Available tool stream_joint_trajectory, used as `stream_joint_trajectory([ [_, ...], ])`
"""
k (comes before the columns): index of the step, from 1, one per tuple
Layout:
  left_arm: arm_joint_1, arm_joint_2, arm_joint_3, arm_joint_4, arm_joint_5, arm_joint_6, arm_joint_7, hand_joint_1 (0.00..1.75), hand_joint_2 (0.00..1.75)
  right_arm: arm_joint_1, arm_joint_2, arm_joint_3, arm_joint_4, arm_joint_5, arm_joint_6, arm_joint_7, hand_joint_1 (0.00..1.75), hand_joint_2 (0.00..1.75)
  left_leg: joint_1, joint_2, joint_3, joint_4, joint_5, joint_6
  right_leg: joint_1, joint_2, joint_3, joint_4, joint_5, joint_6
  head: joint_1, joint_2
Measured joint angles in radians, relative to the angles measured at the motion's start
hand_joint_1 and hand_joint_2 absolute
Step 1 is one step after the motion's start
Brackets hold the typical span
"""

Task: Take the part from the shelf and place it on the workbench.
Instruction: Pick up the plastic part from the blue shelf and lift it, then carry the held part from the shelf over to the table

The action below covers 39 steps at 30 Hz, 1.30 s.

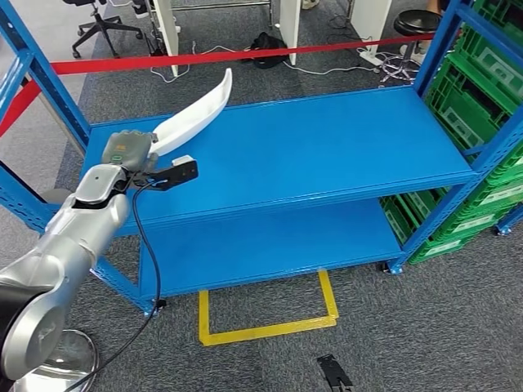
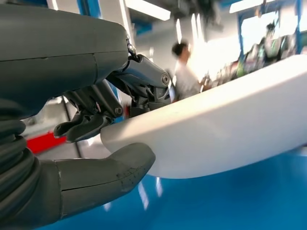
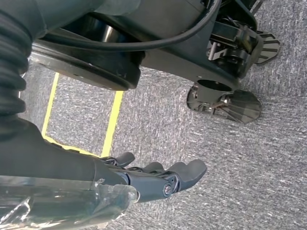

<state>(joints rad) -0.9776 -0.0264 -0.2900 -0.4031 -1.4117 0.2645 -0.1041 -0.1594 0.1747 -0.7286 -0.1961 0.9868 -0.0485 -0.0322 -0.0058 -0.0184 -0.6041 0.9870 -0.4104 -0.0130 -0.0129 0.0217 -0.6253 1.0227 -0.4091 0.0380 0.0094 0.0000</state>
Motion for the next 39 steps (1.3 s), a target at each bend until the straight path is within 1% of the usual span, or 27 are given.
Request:
stream_joint_trajectory([
  [2, 0.0, -0.009, -0.024, -0.05, 0.007, 0.0, -0.013, 1.75, 1.75, 0.002, 0.0, -0.005, 0.0, -0.004, -0.002, -0.005, 0.0, 1.75, 0.0, -0.001, -0.001, 0.0, 0.0, 0.0, 0.0, -0.001, 0.0, 0.0, 0.0, 0.0, 0.0, 0.0],
  [7, 0.02, -0.02, -0.122, -0.232, 0.066, -0.053, -0.014, 1.75, 1.75, 0.006, 0.0, -0.014, 0.0, -0.012, -0.004, -0.013, 0.0, 1.75, 0.0, 0.0, -0.001, 0.0, 0.0, 0.0, 0.0, -0.001, 0.0, -0.001, 0.0, 0.0, 0.0, 0.0],
  [12, 0.06, -0.015, -0.23, -0.409, 0.112, -0.073, -0.001, 1.75, 1.75, 0.009, 0.0, -0.021, 0.0, -0.015, -0.007, -0.018, 0.0, 1.75, 0.0, -0.001, -0.002, 0.0, 0.0, 0.001, 0.0, -0.001, 0.0, -0.001, 0.0, 0.0, 0.0, 0.0],
  [15, 0.073, -0.01, -0.278, -0.48, 0.123, -0.077, 0.009, 1.75, 1.75, 0.011, 0.0, -0.024, 0.0, -0.016, -0.008, -0.018, 0.0, 1.75, 0.0, -0.001, -0.002, 0.0, 0.0, 0.001, 0.0, -0.001, 0.0, -0.001, 0.0, 0.0, 0.0, 0.0],
  [21, 0.081, 0.006, -0.351, -0.586, 0.138, -0.084, 0.027, 1.75, 1.75, 0.015, 0.0, -0.033, 0.0, -0.018, -0.012, -0.02, 0.0, 1.75, 0.0, -0.001, -0.002, 0.0, 0.0, 0.001, 0.0, -0.002, 0.0, -0.001, 0.0, 0.0, 0.0, 0.0],
  [26, 0.092, 0.015, -0.391, -0.67, 0.144, -0.084, 0.038, 1.75, 1.75, 0.019, 0.0, -0.037, 0.0, -0.019, -0.014, -0.023, 0.0, 1.75, 0.0, 0.0, -0.002, 0.0, 0.0, 0.001, 0.0, -0.001, 0.0, -0.001, 0.0, 0.0, 0.0, 0.0],
  [32, 0.096, 0.023, -0.415, -0.711, 0.159, -0.094, 0.046, 1.75, 1.75, 0.02, 0.0, -0.039, 0.0, -0.019, -0.014, -0.026, 0.0, 1.75, 0.0, 0.0, -0.002, 0.0, 0.0, 0.001, 0.0, -0.001, 0.0, -0.001, 0.0, 0.0, 0.0, 0.0],
  [39, 0.101, 0.028, -0.431, -0.72, 0.177, -0.088, 0.062, 1.75, 1.75, 0.02, 0.0, -0.04, 0.0, -0.016, -0.014, -0.026, 0.0, 1.75, 0.0, 0.0, -0.002, 0.0, 0.0, 0.001, 0.0, -0.001, 0.0, -0.001, 0.0, 0.0, 0.0, 0.0],
])
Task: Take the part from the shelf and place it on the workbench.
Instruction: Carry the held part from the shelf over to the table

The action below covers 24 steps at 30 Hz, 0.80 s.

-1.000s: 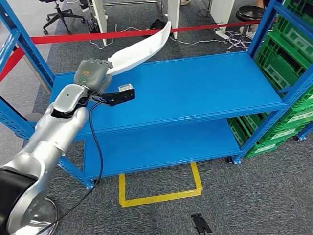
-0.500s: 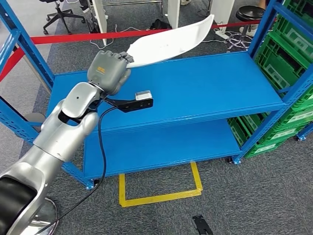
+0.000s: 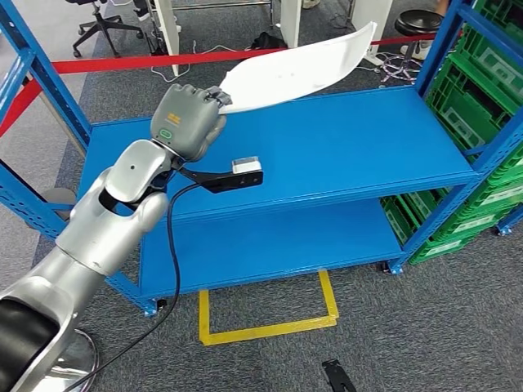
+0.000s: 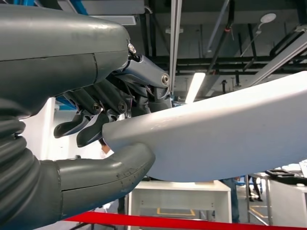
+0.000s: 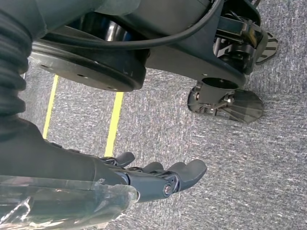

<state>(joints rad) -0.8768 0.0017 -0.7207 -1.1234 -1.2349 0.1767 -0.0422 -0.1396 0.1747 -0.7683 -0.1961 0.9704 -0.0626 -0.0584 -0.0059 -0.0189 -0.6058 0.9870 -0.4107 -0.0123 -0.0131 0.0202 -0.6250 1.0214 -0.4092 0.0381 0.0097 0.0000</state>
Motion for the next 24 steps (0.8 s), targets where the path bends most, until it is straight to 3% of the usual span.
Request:
stream_joint_trajectory([
  [9, 0.003, 0.0, -0.002, 0.0, 0.0, 0.019, 0.015, 1.75, 1.75, 0.0, 0.0, 0.0, 0.0, 0.0, 0.0, 0.002, 0.0, 1.75, -0.004, 0.0, -0.001, 0.004, -0.004, 0.006, -0.004, 0.0, 0.001, -0.001, 0.0, 0.004, 0.0, 0.0],
  [13, 0.005, 0.0, -0.006, 0.0, 0.0, 0.022, 0.015, 1.75, 1.75, 0.0, 0.001, -0.001, 0.0, -0.002, 0.0, 0.003, 0.0, 1.75, -0.009, 0.0, -0.003, 0.009, -0.007, 0.016, -0.009, 0.0, 0.002, -0.003, 0.0, 0.014, 0.0, 0.0],
  [16, 0.004, -0.002, -0.009, 0.0, 0.0, 0.022, 0.015, 1.75, 1.75, 0.0, 0.002, -0.002, 0.0, -0.002, 0.0, 0.003, 0.0, 1.75, -0.003, 0.003, 0.003, -0.004, 0.006, 0.029, -0.008, -0.001, 0.0, -0.001, -0.006, 0.025, 0.0, 0.0],
  [18, 0.004, -0.004, -0.012, 0.0, 0.0, 0.023, 0.015, 1.75, 1.75, 0.0, 0.002, -0.002, 0.0, -0.002, 0.0, 0.003, 0.0, 1.75, 0.003, 0.006, 0.007, -0.013, 0.013, 0.033, -0.006, -0.006, -0.03, 0.069, -0.057, 0.03, 0.003, 0.0],
  [20, 0.007, -0.005, -0.015, 0.0, -0.001, 0.024, 0.015, 1.75, 1.75, 0.0, 0.002, -0.003, 0.0, -0.002, 0.0, 0.003, 0.0, 1.75, 0.003, 0.007, 0.006, -0.014, 0.013, 0.034, -0.006, -0.01, -0.084, 0.205, -0.123, 0.034, 0.006, 0.0],
  [21, 0.01, -0.005, -0.017, 0.0, -0.001, 0.024, 0.015, 1.75, 1.75, 0.001, 0.002, -0.003, 0.0, -0.002, 0.0, 0.003, 0.0, 1.75, 0.004, 0.007, 0.006, -0.013, 0.013, 0.034, -0.007, -0.011, -0.104, 0.256, -0.139, 0.036, 0.006, 0.0],
  [22, 0.013, -0.005, -0.018, 0.0, -0.001, 0.025, 0.015, 1.75, 1.75, 0.001, 0.002, -0.003, 0.0, -0.002, 0.0, 0.003, 0.0, 1.75, 0.004, 0.007, 0.005, -0.013, 0.013, 0.034, -0.007, -0.011, -0.109, 0.272, -0.135, 0.037, 0.007, 0.0],
  [23, 0.015, -0.005, -0.019, 0.0, -0.001, 0.025, 0.015, 1.75, 1.75, 0.001, 0.002, -0.003, 0.0, -0.002, -0.001, 0.003, 0.0, 1.75, 0.006, 0.007, 0.005, -0.011, 0.013, 0.032, -0.008, -0.012, -0.093, 0.246, -0.112, 0.038, 0.007, 0.0],
  [24, 0.016, -0.005, -0.02, 0.0, -0.001, 0.025, 0.015, 1.75, 1.75, 0.001, 0.002, -0.003, 0.0, -0.002, -0.001, 0.003, 0.0, 1.75, 0.008, 0.007, 0.005, -0.008, 0.012, 0.029, -0.01, -0.013, -0.058, 0.185, -0.078, 0.04, 0.007, 0.0],
])
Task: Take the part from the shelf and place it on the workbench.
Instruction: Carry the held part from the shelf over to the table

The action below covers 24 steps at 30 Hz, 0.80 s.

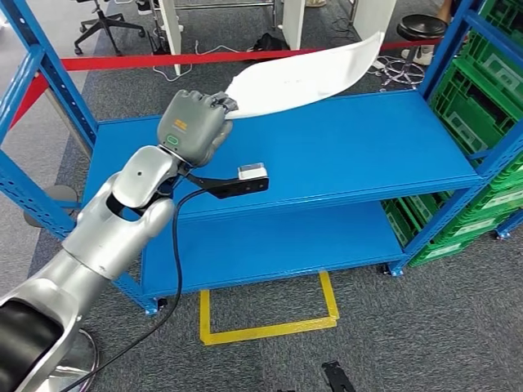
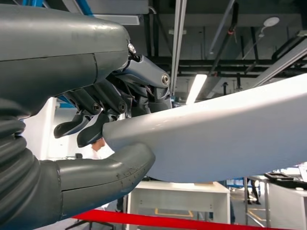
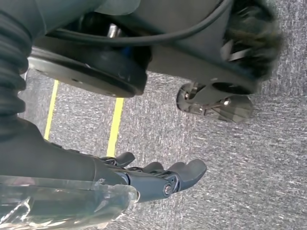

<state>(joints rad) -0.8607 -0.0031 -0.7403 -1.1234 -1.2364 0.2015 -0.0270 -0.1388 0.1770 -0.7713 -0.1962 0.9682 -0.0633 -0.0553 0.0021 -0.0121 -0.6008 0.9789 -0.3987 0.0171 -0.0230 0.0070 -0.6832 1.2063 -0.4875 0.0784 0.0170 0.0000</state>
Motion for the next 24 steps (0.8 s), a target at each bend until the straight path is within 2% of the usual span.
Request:
stream_joint_trajectory([
  [1, 0.0, 0.0, 0.0, 0.0, 0.0, 0.0, 0.0, 1.75, 1.75, -0.001, 0.0, 0.0, 0.0, 0.0, 0.0, 0.0, 0.0, 1.75, 0.001, 0.0, -0.001, 0.004, -0.002, -0.005, 0.0, 0.0, 0.04, -0.07, 0.023, 0.003, 0.0, 0.0],
  [2, 0.0, 0.0, 0.001, 0.0, 0.0, 0.001, 0.001, 1.75, 1.75, -0.002, 0.001, 0.0, 0.0, 0.0, 0.0, 0.0, 0.0, 1.75, 0.002, -0.001, -0.004, 0.009, -0.003, -0.011, 0.0, 0.002, 0.073, -0.126, 0.041, 0.0, 0.001, 0.0],
  [3, 0.0, 0.0, 0.001, 0.0, 0.0, 0.002, 0.001, 1.75, 1.75, -0.002, 0.001, 0.0, 0.0, 0.0, 0.0, 0.0, 0.0, 1.75, 0.001, -0.002, -0.006, 0.014, -0.002, -0.019, 0.001, 0.003, 0.092, -0.16, 0.047, -0.003, 0.001, 0.0],
  [6, 0.001, 0.0, 0.001, -0.001, 0.0, 0.003, 0.001, 1.75, 1.75, -0.003, 0.002, 0.0, 0.0, 0.0, -0.001, 0.0, 0.0, 1.75, 0.0, -0.004, -0.015, 0.019, 0.005, -0.036, 0.004, 0.008, 0.087, -0.168, 0.052, -0.025, 0.001, 0.0],
  [7, 0.001, 0.001, 0.001, -0.001, 0.0, 0.004, 0.001, 1.75, 1.75, -0.003, 0.002, 0.0, 0.0, 0.0, -0.001, 0.0, 0.0, 1.75, 0.001, -0.002, -0.02, 0.025, -0.004, -0.042, 0.004, 0.008, 0.082, -0.168, 0.056, -0.034, 0.0, 0.0],
  [8, 0.0, 0.001, 0.001, -0.001, 0.0, 0.004, 0.001, 1.75, 1.75, -0.003, 0.003, 0.0, 0.0, 0.0, -0.001, 0.0, 0.0, 1.75, 0.002, -0.001, -0.03, 0.044, -0.025, -0.046, 0.002, 0.007, 0.076, -0.169, 0.062, -0.043, -0.001, 0.0],
  [9, 0.0, 0.002, 0.001, -0.001, 0.0, 0.004, 0.001, 1.75, 1.75, -0.004, 0.003, 0.0, 0.0, 0.001, -0.001, 0.0, 0.0, 1.75, 0.003, 0.0, -0.048, 0.087, -0.061, -0.051, 0.001, 0.006, 0.068, -0.17, 0.068, -0.051, -0.002, 0.0],
  [11, 0.001, 0.002, 0.002, -0.001, 0.0, 0.004, 0.001, 1.75, 1.75, -0.004, 0.002, 0.0, 0.0, 0.001, -0.001, 0.0, 0.0, 1.75, 0.004, 0.001, -0.097, 0.221, -0.143, -0.057, 0.002, 0.003, 0.05, -0.17, 0.082, -0.059, -0.005, 0.0],
  [12, 0.002, 0.002, 0.001, -0.001, 0.0, 0.004, 0.002, 1.75, 1.75, -0.004, 0.002, 0.0, 0.0, 0.001, -0.001, 0.0, 0.0, 1.75, 0.004, 0.001, -0.116, 0.281, -0.171, -0.059, 0.002, 0.002, 0.039, -0.17, 0.089, -0.061, -0.005, 0.0],
  [13, 0.003, 0.002, 0.001, -0.001, 0.0, 0.004, 0.002, 1.75, 1.75, -0.003, 0.002, 0.0, 0.0, 0.001, -0.002, 0.0, 0.0, 1.75, 0.004, 0.001, -0.12, 0.31, -0.177, -0.058, 0.003, 0.002, 0.03, -0.17, 0.097, -0.061, -0.006, 0.0],
  [14, 0.004, 0.003, 0.002, -0.001, 0.0, 0.005, 0.002, 1.75, 1.75, -0.003, 0.002, 0.0, 0.0, 0.001, -0.002, 0.0, 0.0, 1.75, 0.004, 0.001, -0.106, 0.303, -0.165, -0.056, 0.003, 0.001, 0.02, -0.17, 0.105, -0.061, -0.006, 0.0],
  [15, 0.003, 0.003, 0.002, -0.001, 0.0, 0.005, 0.002, 1.75, 1.75, -0.004, 0.002, 0.0, 0.0, 0.001, -0.002, 0.0, 0.0, 1.75, 0.003, 0.001, -0.073, 0.258, -0.139, -0.052, 0.004, 0.001, 0.011, -0.17, 0.113, -0.06, -0.006, 0.0],
  [17, -0.001, 0.004, 0.004, -0.003, 0.0, 0.007, 0.003, 1.75, 1.75, -0.004, 0.002, 0.0, 0.0, 0.001, -0.003, 0.0, 0.0, 1.75, 0.002, 0.001, 0.022, 0.119, -0.1, -0.043, 0.005, 0.002, -0.005, -0.17, 0.129, -0.054, -0.006, 0.0],
  [18, -0.003, 0.004, 0.005, -0.004, 0.0, 0.009, 0.003, 1.75, 1.75, -0.005, 0.002, 0.0, 0.0, 0.0, -0.003, 0.0, 0.0, 1.75, 0.0, 0.0, 0.056, 0.063, -0.093, -0.04, 0.006, 0.002, -0.01, -0.171, 0.138, -0.048, -0.006, 0.0],
  [19, -0.006, 0.005, 0.007, -0.005, 0.001, 0.011, 0.003, 1.75, 1.75, -0.005, 0.002, 0.0, 0.0, 0.0, -0.003, 0.0, 0.0, 1.75, -0.002, 0.0, 0.074, 0.029, -0.093, -0.037, 0.006, 0.002, -0.014, -0.174, 0.147, -0.042, -0.007, 0.0],
  [22, -0.009, 0.008, 0.011, -0.006, 0.002, 0.014, 0.003, 1.75, 1.75, -0.004, 0.002, 0.0, 0.0, 0.0, -0.003, 0.0, 0.0, 1.75, -0.005, -0.001, 0.066, 0.014, -0.08, -0.024, 0.004, 0.003, -0.016, -0.191, 0.175, -0.024, -0.011, 0.0],
  [24, -0.009, 0.009, 0.011, -0.006, 0.002, 0.014, 0.003, 1.75, 1.75, -0.004, 0.002, 0.0, 0.0, -0.001, -0.003, 0.0, 0.0, 1.75, -0.005, 0.0, 0.062, 0.01, -0.072, -0.018, 0.005, 0.003, -0.017, -0.196, 0.182, -0.019, -0.012, 0.0],
])
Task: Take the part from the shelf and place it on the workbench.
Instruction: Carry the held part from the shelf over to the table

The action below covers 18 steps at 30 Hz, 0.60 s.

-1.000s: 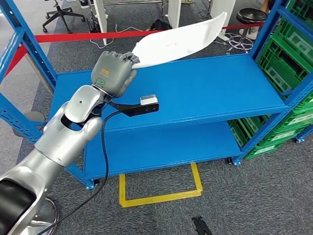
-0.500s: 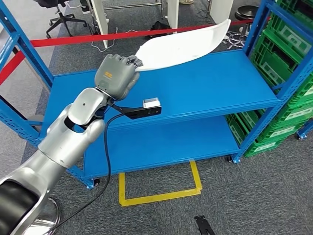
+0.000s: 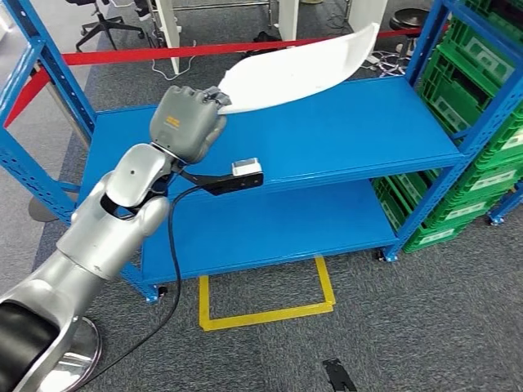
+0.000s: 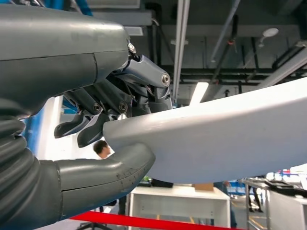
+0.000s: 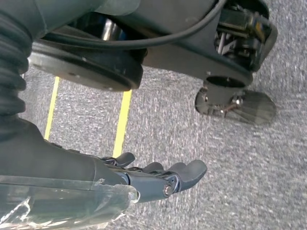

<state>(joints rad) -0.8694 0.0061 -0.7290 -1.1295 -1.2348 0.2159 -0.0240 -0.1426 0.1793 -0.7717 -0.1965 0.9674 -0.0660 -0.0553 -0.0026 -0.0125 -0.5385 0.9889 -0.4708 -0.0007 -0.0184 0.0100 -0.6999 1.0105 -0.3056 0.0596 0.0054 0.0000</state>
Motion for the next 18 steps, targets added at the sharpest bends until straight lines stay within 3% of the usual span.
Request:
stream_joint_trajectory([
  [3, -0.001, 0.0, 0.0, 0.0, 0.0, 0.0, 0.0, 1.75, 1.75, 0.001, 0.0, 0.0, 0.0, 0.0, 0.0, 0.0, 0.0, 1.75, 0.003, 0.002, -0.004, -0.003, 0.008, 0.005, -0.002, -0.001, -0.006, 0.006, -0.017, 0.002, 0.001, 0.0],
  [5, -0.001, 0.003, 0.0, 0.0, 0.0, 0.0, 0.0, 1.75, 1.75, 0.001, 0.0, 0.0, 0.0, -0.001, 0.0, 0.0, 0.0, 1.75, 0.004, 0.003, -0.036, -0.003, 0.038, 0.014, -0.001, -0.002, -0.047, 0.165, -0.132, 0.008, 0.006, 0.0],
  [7, -0.001, 0.006, 0.001, 0.0, 0.0, 0.0, 0.0, 1.75, 1.75, 0.002, 0.0, 0.0, 0.0, -0.003, -0.002, 0.0, 0.0, 1.75, 0.002, 0.003, -0.078, -0.001, 0.072, 0.019, 0.001, -0.003, -0.058, 0.305, -0.209, 0.012, 0.009, 0.0],
  [9, -0.002, 0.009, 0.002, 0.0, 0.001, 0.0, 0.0, 1.75, 1.75, 0.001, 0.0, 0.0, 0.0, -0.006, -0.004, -0.001, 0.0, 1.75, 0.002, 0.003, -0.101, 0.0, 0.091, 0.014, 0.001, -0.003, 0.025, 0.22, -0.166, 0.008, 0.009, 0.0],
  [11, -0.004, 0.01, 0.007, -0.001, 0.002, 0.0, 0.0, 1.75, 1.75, -0.001, 0.0, 0.0, -0.001, -0.008, -0.006, -0.003, 0.0, 1.75, 0.0, 0.003, -0.117, 0.002, 0.108, 0.005, 0.003, -0.002, 0.126, 0.083, -0.166, 0.002, 0.008, 0.0],
  [12, -0.005, 0.01, 0.009, -0.002, 0.002, 0.0, 0.0, 1.75, 1.75, -0.003, 0.0, 0.0, -0.001, -0.008, -0.008, -0.005, 0.0, 1.75, -0.001, 0.003, -0.122, 0.003, 0.116, 0.0, 0.005, -0.001, 0.154, 0.039, -0.176, -0.002, 0.008, 0.0],
  [13, -0.006, 0.009, 0.011, -0.002, 0.002, 0.0, 0.0, 1.75, 1.75, -0.004, 0.0, 0.0, -0.001, -0.008, -0.009, -0.006, 0.0, 1.75, -0.001, 0.003, -0.125, 0.001, 0.125, -0.006, 0.007, 0.0, 0.163, 0.018, -0.183, -0.008, 0.008, 0.0],
  [15, -0.008, 0.01, 0.012, -0.002, 0.002, 0.0, -0.001, 1.75, 1.75, -0.003, 0.0, 0.0, -0.002, -0.009, -0.011, -0.007, 0.0, 1.75, 0.0, 0.004, -0.131, -0.001, 0.136, -0.018, 0.008, 0.0, 0.149, 0.013, -0.169, -0.022, 0.009, 0.0],
  [16, -0.008, 0.01, 0.013, -0.002, 0.002, -0.001, -0.001, 1.75, 1.75, -0.004, 0.0, 0.0, -0.002, -0.009, -0.011, -0.007, 0.0, 1.75, 0.001, 0.004, -0.138, 0.007, 0.121, -0.024, 0.006, -0.001, 0.14, 0.013, -0.158, -0.031, 0.007, 0.0],
  [18, -0.009, 0.011, 0.013, -0.002, 0.002, -0.001, -0.001, 1.75, 1.75, -0.005, 0.0, -0.001, -0.002, -0.009, -0.011, -0.007, 0.0, 1.75, 0.003, 0.004, -0.167, 0.081, 0.041, -0.034, 0.002, -0.004, 0.117, 0.01, -0.135, -0.042, 0.002, 0.0],
])
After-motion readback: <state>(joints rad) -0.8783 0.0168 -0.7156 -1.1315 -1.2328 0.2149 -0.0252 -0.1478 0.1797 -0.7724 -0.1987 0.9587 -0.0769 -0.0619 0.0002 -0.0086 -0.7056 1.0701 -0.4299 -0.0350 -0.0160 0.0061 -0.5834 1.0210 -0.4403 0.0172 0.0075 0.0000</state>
